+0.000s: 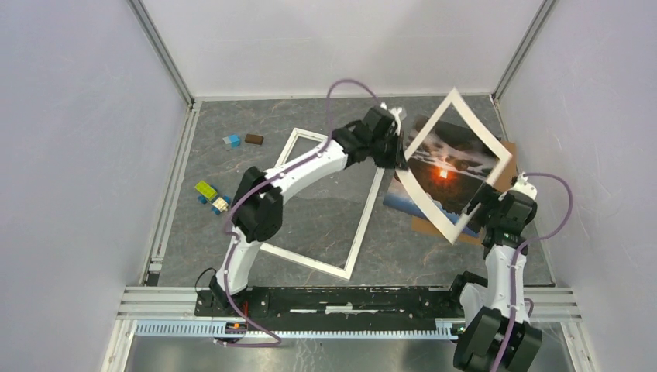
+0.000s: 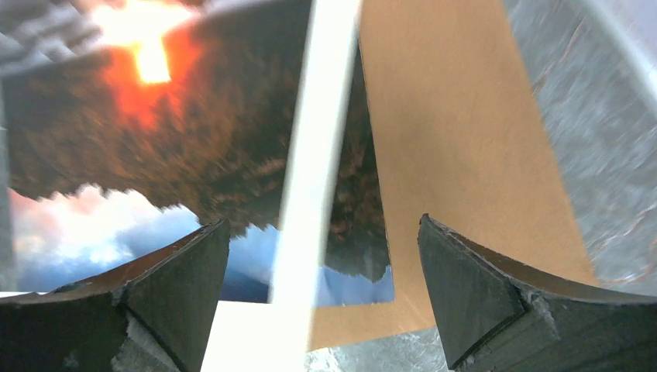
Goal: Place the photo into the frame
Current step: Pick up the photo frame item at the center of the board.
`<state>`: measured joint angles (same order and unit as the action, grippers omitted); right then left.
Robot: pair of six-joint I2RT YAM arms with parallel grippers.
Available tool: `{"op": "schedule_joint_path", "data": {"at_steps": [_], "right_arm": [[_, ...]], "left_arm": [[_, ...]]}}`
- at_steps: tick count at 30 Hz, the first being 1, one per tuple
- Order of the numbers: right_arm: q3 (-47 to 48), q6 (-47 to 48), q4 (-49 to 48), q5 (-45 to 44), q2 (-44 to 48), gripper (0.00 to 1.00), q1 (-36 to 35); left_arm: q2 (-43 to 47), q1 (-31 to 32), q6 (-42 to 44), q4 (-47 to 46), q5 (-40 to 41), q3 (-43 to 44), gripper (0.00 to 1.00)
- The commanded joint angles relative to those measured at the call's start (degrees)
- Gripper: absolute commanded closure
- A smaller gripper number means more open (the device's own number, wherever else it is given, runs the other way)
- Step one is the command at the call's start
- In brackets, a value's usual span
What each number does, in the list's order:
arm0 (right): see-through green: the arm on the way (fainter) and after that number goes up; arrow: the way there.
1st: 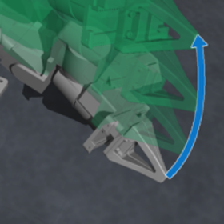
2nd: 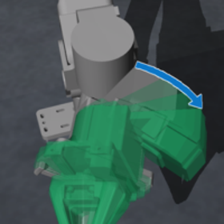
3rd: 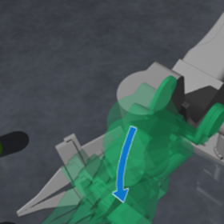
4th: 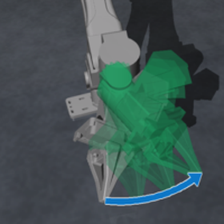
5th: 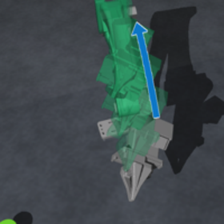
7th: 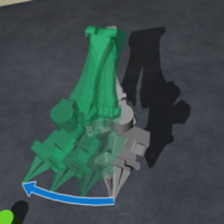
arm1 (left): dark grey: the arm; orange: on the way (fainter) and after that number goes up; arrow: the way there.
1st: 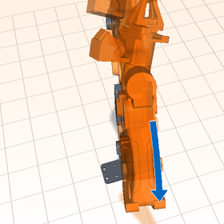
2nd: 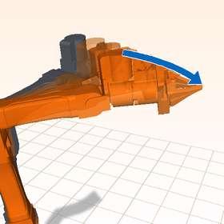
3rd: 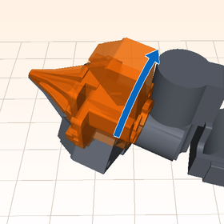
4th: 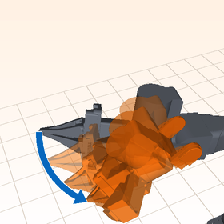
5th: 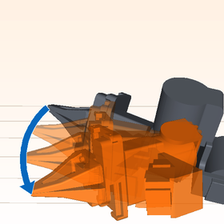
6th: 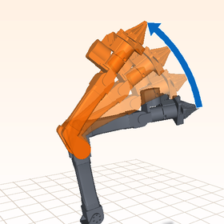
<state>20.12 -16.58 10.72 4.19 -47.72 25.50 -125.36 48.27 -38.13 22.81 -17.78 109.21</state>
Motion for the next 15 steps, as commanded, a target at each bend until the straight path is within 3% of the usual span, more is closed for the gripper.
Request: {"op": "schedule_joint_path", "data": {"at_steps": [1,8,11,15], "right_arm": [[6.6,2.0,1.5,-3.1,4.5,0.05,-1.8],[5.7,1.8,-0.4,0.1,1.8,0.07,-3.7],[5.4,1.6,-1.0,1.7,1.7,0.07,-3.9],[4.9,1.3,-1.6,3.2,1.9,0.07,-4.0]], "left_arm": [[15.7,0.1,23.3,18.7,19.3,12.8,0.98],[32.4,-1.7,44.9,29.7,58.5,17.7,0.98],[39.9,-1.1,51.2,29.2,63.0,14.1,0.98],[49.8,3.9,57.6,21.4,65.1,-4.5,0.98]]}}
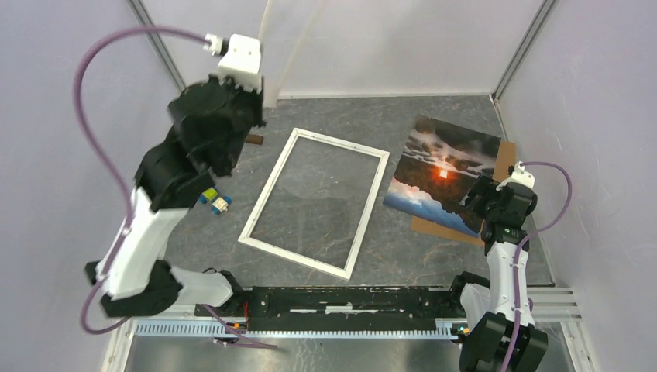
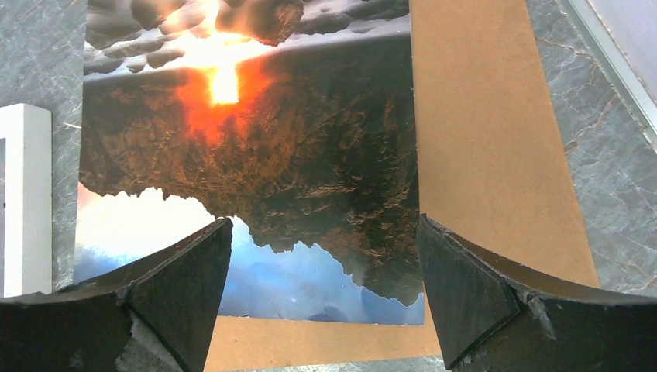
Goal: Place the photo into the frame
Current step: Pick up the photo frame item at the center of the board, then place the photo frame item in the photo frame.
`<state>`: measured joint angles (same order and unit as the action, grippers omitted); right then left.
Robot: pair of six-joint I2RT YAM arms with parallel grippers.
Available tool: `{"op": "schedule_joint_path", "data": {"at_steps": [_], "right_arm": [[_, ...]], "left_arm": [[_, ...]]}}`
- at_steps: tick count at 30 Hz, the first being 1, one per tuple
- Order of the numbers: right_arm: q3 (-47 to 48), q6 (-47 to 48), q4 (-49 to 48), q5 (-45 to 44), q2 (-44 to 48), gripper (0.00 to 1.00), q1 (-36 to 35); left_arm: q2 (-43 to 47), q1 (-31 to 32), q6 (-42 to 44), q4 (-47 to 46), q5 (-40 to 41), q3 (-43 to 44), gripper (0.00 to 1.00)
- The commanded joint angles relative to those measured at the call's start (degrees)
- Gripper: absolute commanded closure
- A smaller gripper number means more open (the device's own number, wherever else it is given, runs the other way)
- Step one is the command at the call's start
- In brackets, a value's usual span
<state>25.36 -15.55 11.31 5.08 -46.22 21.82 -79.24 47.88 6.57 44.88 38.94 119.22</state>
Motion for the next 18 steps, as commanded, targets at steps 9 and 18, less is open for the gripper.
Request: {"op": "schedule_joint_path", "data": {"at_steps": [9,18], "right_arm": [[-1.1,0.6,-2.1,3.1,0.1,0.08,-1.1],[-2.2,0.5,-3.0,3.9,-1.3,0.08,-1.3]], "left_arm": [[9.0,15.7,5.7,-4.0,13.8,-47.5,0.98],[-2.4,25.4,-13.0,13.1,11.3,-49.8,0.98]]}}
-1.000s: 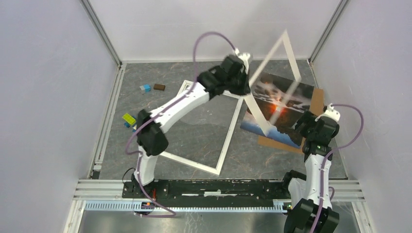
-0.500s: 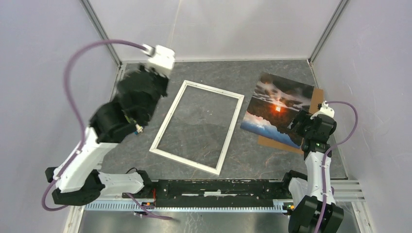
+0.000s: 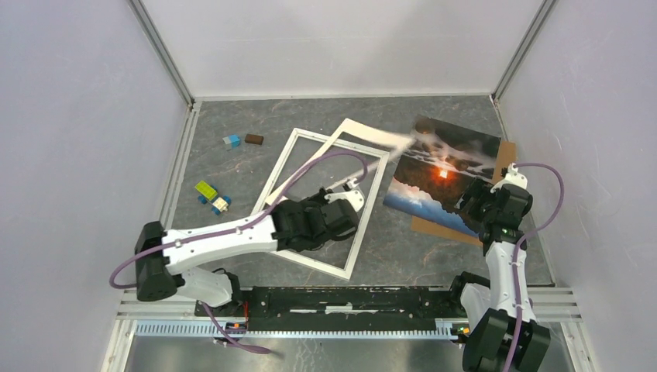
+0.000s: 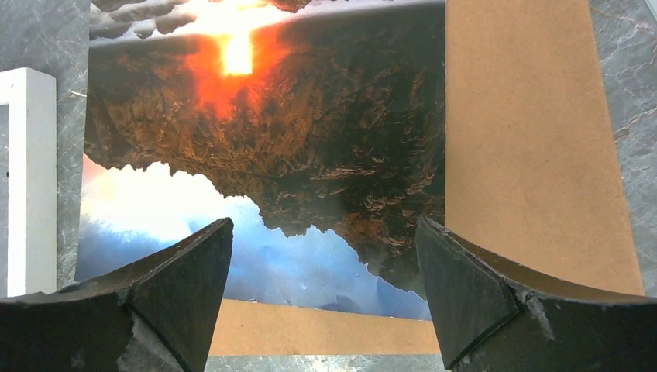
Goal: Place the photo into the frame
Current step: Place the photo frame item in the photo frame.
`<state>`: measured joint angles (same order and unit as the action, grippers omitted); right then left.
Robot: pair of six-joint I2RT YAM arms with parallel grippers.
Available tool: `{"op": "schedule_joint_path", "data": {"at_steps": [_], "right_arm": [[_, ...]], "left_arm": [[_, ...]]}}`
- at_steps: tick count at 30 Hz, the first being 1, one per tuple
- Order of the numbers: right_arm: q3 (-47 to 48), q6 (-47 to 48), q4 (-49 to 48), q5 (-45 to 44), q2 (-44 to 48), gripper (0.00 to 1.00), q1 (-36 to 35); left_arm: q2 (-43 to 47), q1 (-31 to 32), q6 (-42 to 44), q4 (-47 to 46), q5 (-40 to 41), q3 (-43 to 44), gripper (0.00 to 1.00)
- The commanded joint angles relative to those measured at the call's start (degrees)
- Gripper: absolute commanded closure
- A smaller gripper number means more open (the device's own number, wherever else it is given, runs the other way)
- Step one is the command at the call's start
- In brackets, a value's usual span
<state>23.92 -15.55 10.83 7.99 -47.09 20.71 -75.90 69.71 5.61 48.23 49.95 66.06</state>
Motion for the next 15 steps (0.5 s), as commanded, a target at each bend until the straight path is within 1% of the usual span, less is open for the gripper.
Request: {"op": "schedule_joint_path", "data": {"at_steps": [1,3,6,8,9,10,12,13,15], "right_arm": [[-0.9,0.5,-2.7,0.9,-0.3,0.08,-0.2],[-1.6,0.6,-2.9,0.9,-0.1,0.08,-0.3],[-1.8,0.4,-2.8,1.7,-0.1,0.08,-0.4],[-1.9,-0.6,-3.1,4.0,-0.3,0.07,-0.6],[-2.0,-1.9,-3.4,6.6,-1.0,0.05,-0.8],[-2.3,-3.9,-4.2,11.6,-2.2,0.02,-0.9],[-3.3,-9.2,-6.9,22.0,-5.7,0.02,-2.2],[-3.8,-11.8,-8.7,25.4,-7.2,0.02,-4.3],[-5.3,-17.9,-14.8,28.8,-9.1,0.02,-9.5]], "left_arm": [[-7.7,4.3,-14.5,12.5,-0.1,4.3,0.98],[-12.3,5.2,-19.0,17.8,-2.0,7.0,0.98],[-16.4,7.5,-25.4,23.5,-2.8,10.2,0.98],[-18.4,8.5,-28.4,25.1,-4.8,12.5,0.98],[-19.1,9.2,-29.2,25.4,-5.5,13.6,0.98],[-20.0,9.7,-29.9,25.4,-6.3,14.3,0.98],[-21.5,10.6,-30.3,24.8,-8.2,15.0,0.97],[-22.2,10.8,-30.7,24.3,-8.8,15.4,0.96],[-23.5,11.0,-30.8,22.9,-10.9,15.7,0.94]]}}
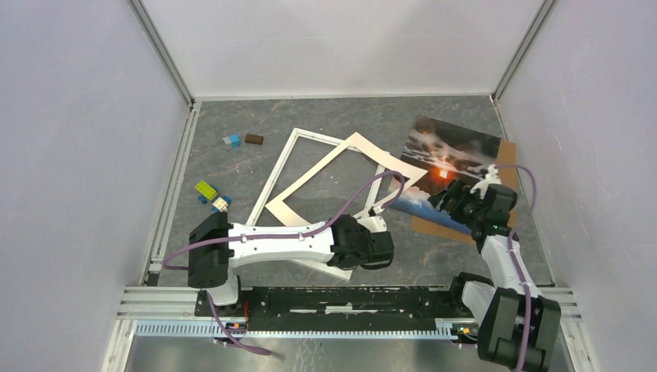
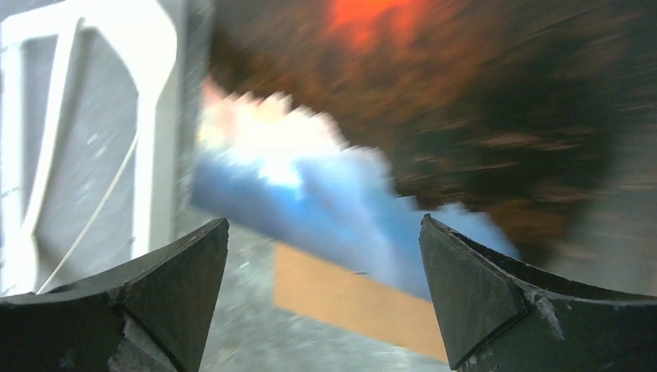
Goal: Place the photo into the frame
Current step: Place the photo frame item in the photo frame.
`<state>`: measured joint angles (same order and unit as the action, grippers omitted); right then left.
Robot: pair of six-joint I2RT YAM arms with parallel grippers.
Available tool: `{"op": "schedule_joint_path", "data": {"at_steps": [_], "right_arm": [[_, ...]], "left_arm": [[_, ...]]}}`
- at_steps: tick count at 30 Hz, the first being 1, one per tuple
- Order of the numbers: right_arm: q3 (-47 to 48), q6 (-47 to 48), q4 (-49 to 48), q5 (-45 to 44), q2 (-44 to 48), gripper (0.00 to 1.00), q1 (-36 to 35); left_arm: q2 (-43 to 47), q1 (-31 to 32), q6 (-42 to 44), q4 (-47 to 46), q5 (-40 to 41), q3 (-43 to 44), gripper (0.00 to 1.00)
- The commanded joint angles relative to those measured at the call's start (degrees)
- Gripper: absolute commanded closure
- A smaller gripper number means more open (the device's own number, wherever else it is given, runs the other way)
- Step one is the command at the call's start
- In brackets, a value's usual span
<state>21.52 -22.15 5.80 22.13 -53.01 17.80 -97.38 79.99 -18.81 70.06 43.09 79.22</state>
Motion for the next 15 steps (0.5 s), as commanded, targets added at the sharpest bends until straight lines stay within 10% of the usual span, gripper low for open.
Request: {"op": "schedule_joint_path", "data": {"at_steps": [1,15], "right_arm": [[-3.6,-13.8,-11.9,15.0,-3.8,0.02,-8.8],[-10.1,-34.0,-23.2,6.7,3.5,0.04,-15.6]], "left_arm": [[-2.5,0.7,-6.5,0.6,-4.7,2.7,0.94],[-5.4,1.0,-5.8,-1.9,-8.2,4.6,0.91]]}}
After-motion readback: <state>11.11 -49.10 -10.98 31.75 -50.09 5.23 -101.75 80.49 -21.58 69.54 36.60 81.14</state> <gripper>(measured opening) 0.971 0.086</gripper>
